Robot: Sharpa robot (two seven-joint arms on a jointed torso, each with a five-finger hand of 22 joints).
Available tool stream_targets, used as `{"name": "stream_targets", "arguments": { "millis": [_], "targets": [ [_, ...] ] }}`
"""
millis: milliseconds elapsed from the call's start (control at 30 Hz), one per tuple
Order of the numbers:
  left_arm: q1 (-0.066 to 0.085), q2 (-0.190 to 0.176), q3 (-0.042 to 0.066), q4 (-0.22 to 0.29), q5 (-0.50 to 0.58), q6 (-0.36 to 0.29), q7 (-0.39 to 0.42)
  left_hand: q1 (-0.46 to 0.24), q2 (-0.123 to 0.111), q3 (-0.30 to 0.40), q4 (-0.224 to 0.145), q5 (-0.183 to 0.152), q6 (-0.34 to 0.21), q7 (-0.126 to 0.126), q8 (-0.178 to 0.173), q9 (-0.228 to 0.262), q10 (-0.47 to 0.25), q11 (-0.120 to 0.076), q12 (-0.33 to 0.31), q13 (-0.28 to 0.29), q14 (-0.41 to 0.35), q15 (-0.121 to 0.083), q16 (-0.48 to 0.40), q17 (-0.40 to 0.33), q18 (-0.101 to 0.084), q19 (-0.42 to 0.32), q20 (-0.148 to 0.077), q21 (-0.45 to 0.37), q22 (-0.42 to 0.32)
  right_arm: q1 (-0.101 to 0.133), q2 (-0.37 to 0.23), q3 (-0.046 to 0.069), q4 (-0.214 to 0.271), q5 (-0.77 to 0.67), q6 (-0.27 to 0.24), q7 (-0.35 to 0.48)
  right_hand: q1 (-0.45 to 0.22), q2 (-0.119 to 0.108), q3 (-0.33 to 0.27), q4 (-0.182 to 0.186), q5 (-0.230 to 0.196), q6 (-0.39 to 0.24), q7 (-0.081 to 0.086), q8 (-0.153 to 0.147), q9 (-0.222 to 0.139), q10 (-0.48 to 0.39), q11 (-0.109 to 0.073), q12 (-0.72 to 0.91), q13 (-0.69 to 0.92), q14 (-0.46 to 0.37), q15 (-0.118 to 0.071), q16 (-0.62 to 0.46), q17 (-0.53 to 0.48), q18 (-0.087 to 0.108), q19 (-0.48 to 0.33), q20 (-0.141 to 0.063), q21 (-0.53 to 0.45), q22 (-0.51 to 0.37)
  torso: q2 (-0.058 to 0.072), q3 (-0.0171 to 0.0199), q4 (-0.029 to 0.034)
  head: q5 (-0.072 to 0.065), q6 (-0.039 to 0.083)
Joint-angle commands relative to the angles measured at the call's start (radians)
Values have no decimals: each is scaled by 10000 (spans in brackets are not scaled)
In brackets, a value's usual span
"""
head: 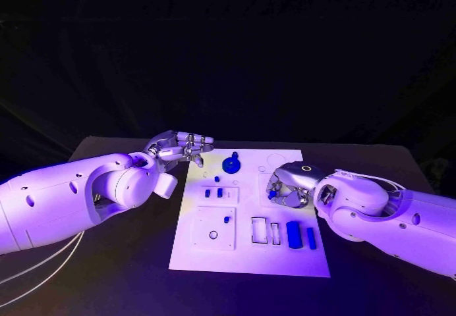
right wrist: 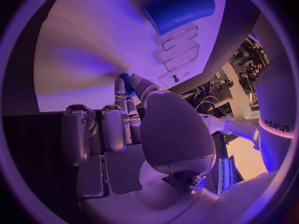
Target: Assemble the parts on the task board
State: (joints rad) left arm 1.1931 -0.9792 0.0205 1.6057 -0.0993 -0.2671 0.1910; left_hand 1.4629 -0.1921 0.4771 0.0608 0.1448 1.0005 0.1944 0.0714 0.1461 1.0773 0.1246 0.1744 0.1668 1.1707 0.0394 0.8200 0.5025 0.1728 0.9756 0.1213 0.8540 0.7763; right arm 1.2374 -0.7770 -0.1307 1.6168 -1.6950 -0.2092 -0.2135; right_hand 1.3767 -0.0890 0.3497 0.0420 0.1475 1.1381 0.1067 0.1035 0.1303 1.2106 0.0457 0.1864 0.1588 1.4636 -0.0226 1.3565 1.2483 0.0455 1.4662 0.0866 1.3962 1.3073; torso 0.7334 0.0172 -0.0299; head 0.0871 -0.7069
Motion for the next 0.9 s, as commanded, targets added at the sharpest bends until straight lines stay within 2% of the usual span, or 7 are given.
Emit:
{"name": "stream_targets", "arguments": {
  "millis": [33,133,333,500,700,833,900],
  "targets": [
    [10,9,6,23,43,182,10,-20,80,-51,-16,-14,-53,2,-21,-12,-52,-7,35,2,-64,-11,-46,-9,114,-54,48,-58,-16,-36,9,-17,6,-80,-305,-27,93,262,175,-27,-194,198,-45,114,118,136,-33,41,23,486,-85,67,31,-87,314,-76,71,1993,-3,2,3,-13,-7],
    [10,6,6,16,43,194,-9,-20,80,-51,-16,-14,-53,2,-21,-12,-52,-7,35,2,-64,-11,-46,-9,114,-54,48,-58,-16,-42,-27,-17,49,-80,-777,-28,197,387,367,-106,-248,326,-75,192,195,295,-78,63,59,491,-123,89,55,-113,369,-114,193,2048,-3,2,3,-13,-7],
    [10,5,6,-17,43,211,-38,-20,80,-51,-16,-14,-53,2,-21,-12,-52,-7,35,2,-64,-11,-46,-9,114,-54,48,-58,-16,-36,-200,-5,281,214,-1286,-8,218,388,456,-158,-254,353,-74,217,240,353,-91,49,74,490,-133,91,52,-118,378,-132,213,2061,-15,1,2,-23,9],
    [10,12,5,-43,43,239,-68,-21,97,-61,-16,-15,-53,1,-16,-14,-60,-8,50,3,-65,-11,-46,-18,116,-54,50,-67,-22,66,-449,41,631,773,-1436,25,199,346,465,-172,-257,354,-67,222,257,351,-84,30,76,489,-133,90,48,-117,374,-136,206,2061,-15,-6,-3,-39,22],
    [10,55,3,-71,43,288,-94,-21,93,-75,-21,-18,-67,4,-20,-19,-83,-4,54,1,-70,-10,-49,-25,117,-55,52,-76,-27,268,-792,101,1355,1468,-1542,128,172,303,472,-183,-242,346,-56,222,272,339,-76,4,76,490,-128,96,57,-119,377,-138,213,2067,-17,-4,5,-16,22],
    [9,88,-1,-78,43,309,-93,-23,94,-81,-22,-19,-72,6,-20,-21,-92,-2,57,1,-74,-8,-51,-29,117,-56,53,-80,-29,270,-700,111,1761,1728,-1502,225,157,286,482,-190,-213,339,-46,219,282,335,-70,-12,77,489,-125,95,53,-116,371,-138,198,2063,-6,6,12,18,28],
    [8,106,-5,-87,43,311,-87,-23,94,-81,-22,-19,-72,6,-20,-21,-92,-2,57,1,-74,-8,-51,-29,117,-56,53,-80,-29,205,-543,103,1896,1769,-1478,286,148,279,487,-191,-198,331,-40,216,286,331,-66,-22,77,489,-122,95,53,-114,365,-137,186,2060,-18,0,-1,67,1]
  ]
}}
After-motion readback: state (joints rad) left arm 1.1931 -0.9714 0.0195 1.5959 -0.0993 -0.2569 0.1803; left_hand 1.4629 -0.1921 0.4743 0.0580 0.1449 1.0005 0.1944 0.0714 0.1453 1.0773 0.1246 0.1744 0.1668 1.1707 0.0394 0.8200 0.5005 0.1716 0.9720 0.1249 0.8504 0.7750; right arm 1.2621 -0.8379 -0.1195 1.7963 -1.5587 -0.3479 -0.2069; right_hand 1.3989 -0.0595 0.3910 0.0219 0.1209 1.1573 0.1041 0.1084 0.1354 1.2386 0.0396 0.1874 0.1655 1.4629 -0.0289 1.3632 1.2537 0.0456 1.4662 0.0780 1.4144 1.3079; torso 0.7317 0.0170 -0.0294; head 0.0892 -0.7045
